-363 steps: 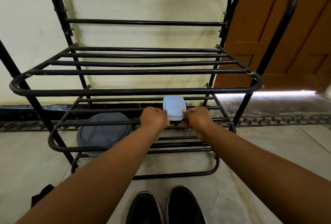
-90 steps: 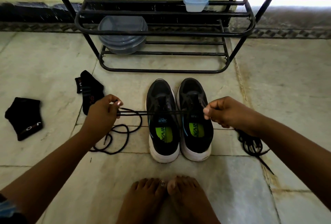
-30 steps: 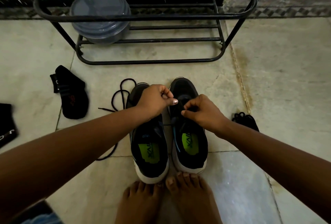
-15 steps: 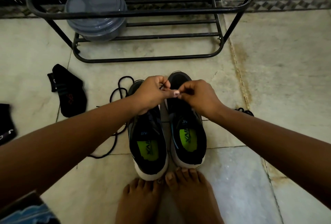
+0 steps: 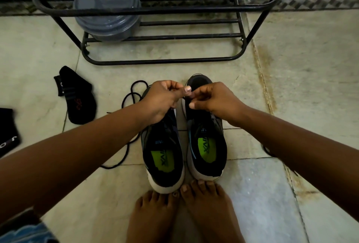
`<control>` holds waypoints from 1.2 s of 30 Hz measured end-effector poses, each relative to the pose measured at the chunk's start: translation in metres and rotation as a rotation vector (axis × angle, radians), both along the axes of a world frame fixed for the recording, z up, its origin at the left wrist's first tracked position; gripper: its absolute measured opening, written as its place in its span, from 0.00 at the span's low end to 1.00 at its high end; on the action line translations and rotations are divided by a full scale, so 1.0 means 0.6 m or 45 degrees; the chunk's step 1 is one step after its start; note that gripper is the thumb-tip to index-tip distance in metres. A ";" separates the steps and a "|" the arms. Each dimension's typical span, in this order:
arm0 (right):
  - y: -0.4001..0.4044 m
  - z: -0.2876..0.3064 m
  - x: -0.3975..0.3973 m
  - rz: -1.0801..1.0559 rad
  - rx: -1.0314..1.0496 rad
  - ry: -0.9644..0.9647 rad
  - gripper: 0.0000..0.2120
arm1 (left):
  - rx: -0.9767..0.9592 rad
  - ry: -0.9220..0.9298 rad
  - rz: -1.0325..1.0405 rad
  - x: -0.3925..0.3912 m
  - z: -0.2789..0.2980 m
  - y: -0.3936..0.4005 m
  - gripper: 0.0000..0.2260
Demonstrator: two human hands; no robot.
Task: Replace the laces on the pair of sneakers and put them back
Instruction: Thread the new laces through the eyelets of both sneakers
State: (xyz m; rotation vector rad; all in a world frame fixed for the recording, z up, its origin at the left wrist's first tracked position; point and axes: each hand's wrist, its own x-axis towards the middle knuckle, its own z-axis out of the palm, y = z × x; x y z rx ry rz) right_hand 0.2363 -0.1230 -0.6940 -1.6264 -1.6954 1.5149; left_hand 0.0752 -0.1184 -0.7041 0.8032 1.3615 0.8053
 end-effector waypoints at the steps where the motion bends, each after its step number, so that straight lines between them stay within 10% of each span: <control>1: 0.000 0.001 -0.002 -0.001 -0.010 0.005 0.10 | -0.013 -0.060 0.023 0.003 0.002 0.000 0.08; 36: -0.014 -0.008 0.016 0.061 0.099 -0.314 0.08 | 0.491 1.030 -0.454 -0.005 -0.022 -0.006 0.06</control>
